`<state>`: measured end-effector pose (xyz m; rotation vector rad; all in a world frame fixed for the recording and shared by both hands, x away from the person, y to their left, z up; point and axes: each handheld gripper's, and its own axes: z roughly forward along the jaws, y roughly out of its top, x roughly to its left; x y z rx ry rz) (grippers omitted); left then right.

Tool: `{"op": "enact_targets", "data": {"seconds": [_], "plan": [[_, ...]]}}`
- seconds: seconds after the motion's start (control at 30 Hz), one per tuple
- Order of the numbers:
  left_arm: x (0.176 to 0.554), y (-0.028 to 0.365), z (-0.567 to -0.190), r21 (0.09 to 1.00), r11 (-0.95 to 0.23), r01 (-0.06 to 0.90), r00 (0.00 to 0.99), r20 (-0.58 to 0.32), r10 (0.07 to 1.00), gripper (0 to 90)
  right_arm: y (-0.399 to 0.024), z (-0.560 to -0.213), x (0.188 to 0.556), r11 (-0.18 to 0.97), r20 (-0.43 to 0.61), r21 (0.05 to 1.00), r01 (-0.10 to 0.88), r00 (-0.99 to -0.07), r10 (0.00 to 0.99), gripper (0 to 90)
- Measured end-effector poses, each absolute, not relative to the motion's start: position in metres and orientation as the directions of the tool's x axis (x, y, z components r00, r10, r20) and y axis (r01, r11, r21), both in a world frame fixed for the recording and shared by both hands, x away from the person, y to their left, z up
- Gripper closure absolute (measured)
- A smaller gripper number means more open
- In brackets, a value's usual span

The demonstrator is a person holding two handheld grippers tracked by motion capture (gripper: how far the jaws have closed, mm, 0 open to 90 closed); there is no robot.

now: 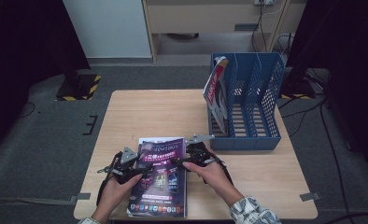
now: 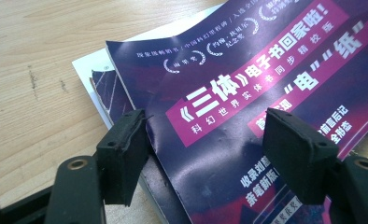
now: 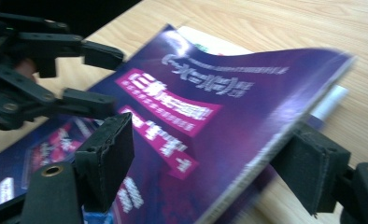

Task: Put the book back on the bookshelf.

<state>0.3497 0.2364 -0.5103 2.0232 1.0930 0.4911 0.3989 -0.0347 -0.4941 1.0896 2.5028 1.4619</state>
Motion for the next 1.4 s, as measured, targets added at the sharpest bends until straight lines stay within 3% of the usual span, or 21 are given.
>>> {"op": "enact_targets", "data": {"seconds": [0.47,0.77,1.4], "plan": [[0.35,0.237,-0.511,0.778,-0.326,0.536,0.553,-0.032,0.833,30.6,-0.006,-0.497,0.4,0.372,0.298,0.733,0.57,-0.76,0.577,24.5],[0.35,0.237,-0.511,0.778,-0.322,0.54,0.549,-0.036,0.835,30.3,-0.004,-0.495,0.402,0.384,0.319,0.712,0.589,-0.757,0.57,31.8],[0.349,0.236,-0.511,0.781,-0.319,0.537,0.544,-0.031,0.839,29.7,-0.001,-0.501,0.4,0.381,0.364,0.681,0.625,-0.74,0.565,33.6]]}}
